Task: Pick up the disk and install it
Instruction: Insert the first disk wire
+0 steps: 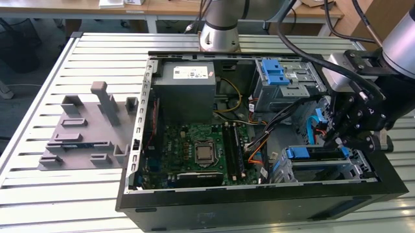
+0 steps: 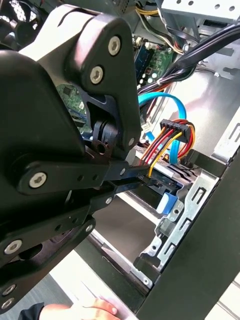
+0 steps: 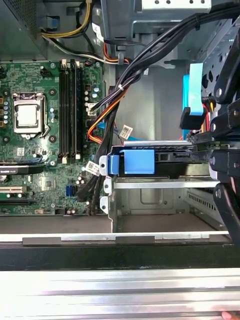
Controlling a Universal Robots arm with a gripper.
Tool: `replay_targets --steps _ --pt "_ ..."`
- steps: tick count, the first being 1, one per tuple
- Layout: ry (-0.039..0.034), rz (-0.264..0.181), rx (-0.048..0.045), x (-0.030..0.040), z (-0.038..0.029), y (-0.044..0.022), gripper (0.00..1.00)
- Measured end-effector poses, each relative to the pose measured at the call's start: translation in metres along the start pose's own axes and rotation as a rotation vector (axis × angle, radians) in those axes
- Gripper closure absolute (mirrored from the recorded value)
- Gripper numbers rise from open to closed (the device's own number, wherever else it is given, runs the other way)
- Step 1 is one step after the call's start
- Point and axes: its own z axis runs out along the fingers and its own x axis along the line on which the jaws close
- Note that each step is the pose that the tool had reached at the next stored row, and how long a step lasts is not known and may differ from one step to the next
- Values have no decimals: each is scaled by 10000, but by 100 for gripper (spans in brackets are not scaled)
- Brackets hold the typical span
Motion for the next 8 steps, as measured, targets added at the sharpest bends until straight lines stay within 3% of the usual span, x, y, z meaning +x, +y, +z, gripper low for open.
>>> replay_targets --steps 8 --pt "-3 9 -3 22 26 -4 84"
